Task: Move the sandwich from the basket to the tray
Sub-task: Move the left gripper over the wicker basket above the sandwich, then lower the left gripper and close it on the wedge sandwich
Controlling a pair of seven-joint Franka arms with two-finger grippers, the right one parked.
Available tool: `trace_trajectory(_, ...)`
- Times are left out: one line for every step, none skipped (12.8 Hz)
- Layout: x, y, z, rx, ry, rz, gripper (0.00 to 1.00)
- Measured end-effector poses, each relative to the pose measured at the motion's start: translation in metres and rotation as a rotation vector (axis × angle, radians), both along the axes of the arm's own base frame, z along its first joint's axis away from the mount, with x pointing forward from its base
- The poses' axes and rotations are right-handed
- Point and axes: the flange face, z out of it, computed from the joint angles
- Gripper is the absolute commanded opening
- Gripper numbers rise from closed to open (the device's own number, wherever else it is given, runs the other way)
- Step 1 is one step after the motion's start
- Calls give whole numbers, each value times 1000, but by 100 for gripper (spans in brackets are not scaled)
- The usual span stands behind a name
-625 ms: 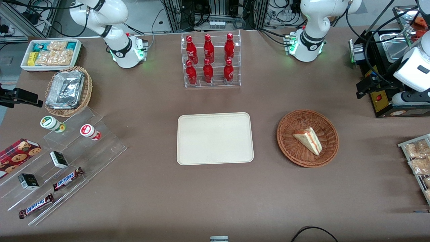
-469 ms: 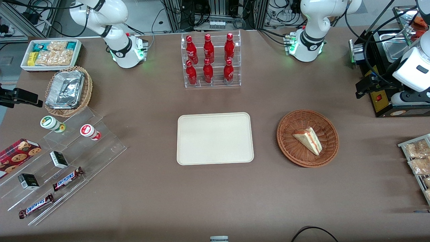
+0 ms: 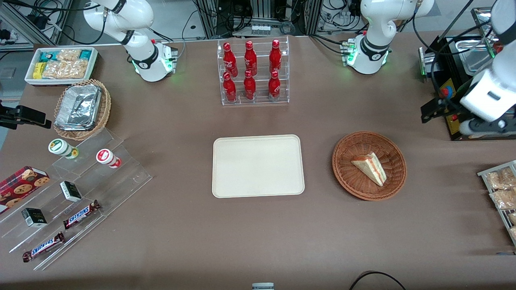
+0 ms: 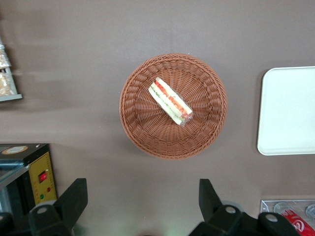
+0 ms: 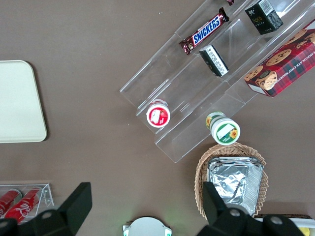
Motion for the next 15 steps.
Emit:
trace_trajectory(4, -1, -21, 1, 5, 6, 100)
trace_trajectory(7, -2, -41, 2, 4, 24, 100)
trace_trajectory(8, -5, -60, 4, -1, 61, 100)
trace_trajectory(9, -11, -76, 6, -15, 107, 100)
trace_trajectory(9, -20, -93, 6, -40, 170, 100)
trace_trajectory(8, -30, -110, 2, -70, 234, 100)
trace_trajectory(5, -38, -129, -3, -98, 297, 100)
trace_trajectory(0, -42, -147, -5, -108, 348, 100)
trace_trajectory(-6, -42, -164, -1, -101, 381, 100)
trace_trajectory(-11, -41, -180, -1, -100, 405, 100)
trace_trajectory(-16, -40, -195, -4, -110, 436, 100)
trace_trajectory(-21, -40, -210, -8, -119, 477, 100)
trace_trajectory(-25, -40, -225, -9, -119, 508, 100)
trace_trajectory(-25, -41, -237, -11, -119, 530, 100)
trace_trajectory(-24, -43, -247, -15, -122, 555, 100)
